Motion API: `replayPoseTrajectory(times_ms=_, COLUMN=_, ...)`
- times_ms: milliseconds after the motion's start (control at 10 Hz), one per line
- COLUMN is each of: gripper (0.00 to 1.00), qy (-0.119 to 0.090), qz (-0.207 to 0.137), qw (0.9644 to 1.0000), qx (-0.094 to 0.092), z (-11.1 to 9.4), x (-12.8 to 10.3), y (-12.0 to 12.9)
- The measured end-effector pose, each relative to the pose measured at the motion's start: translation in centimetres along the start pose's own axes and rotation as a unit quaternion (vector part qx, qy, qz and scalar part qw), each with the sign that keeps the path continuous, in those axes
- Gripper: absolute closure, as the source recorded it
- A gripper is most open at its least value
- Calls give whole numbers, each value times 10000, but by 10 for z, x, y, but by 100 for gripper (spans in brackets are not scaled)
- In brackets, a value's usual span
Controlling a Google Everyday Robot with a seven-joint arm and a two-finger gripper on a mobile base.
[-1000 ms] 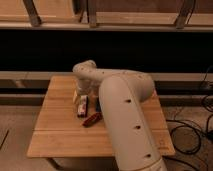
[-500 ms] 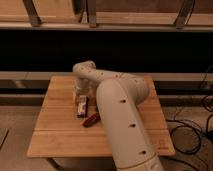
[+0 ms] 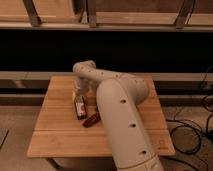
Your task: Place the eraser in the ceramic cup
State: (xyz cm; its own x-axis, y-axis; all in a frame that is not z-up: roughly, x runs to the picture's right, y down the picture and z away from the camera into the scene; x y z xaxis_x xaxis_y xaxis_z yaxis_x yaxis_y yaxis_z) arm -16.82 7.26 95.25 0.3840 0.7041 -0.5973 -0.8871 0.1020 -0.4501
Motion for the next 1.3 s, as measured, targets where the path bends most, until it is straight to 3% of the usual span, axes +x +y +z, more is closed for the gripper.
replayPoseTrajectory(times_ms=200, gripper=100, qy=-188, qz=60, qw=9998, qx=102, z=-19, x=-7, y=-2)
replayPoseTrajectory(times_ms=500, gripper=100, qy=-627, qz=-203, qw=9967, qx=466, z=-78, x=-24, y=14)
replayPoseTrajectory(times_ms=600, gripper=100, qy=-806, qz=-357, qw=9940, qx=644, z=-105, x=-29, y=23)
replayPoseTrajectory(times_ms=900, gripper=100, qy=-1212, qz=-544, qw=9828, qx=1281, z=-166, x=-39, y=25)
replayPoseTrajectory(times_ms=1200, gripper=100, qy=-1557, qz=-122, qw=9659, qx=2065, z=-241, x=-38, y=-21)
replayPoseTrajectory(times_ms=1300, gripper=100, qy=-1603, qz=-21, qw=9626, qx=2183, z=-254, x=-36, y=-32)
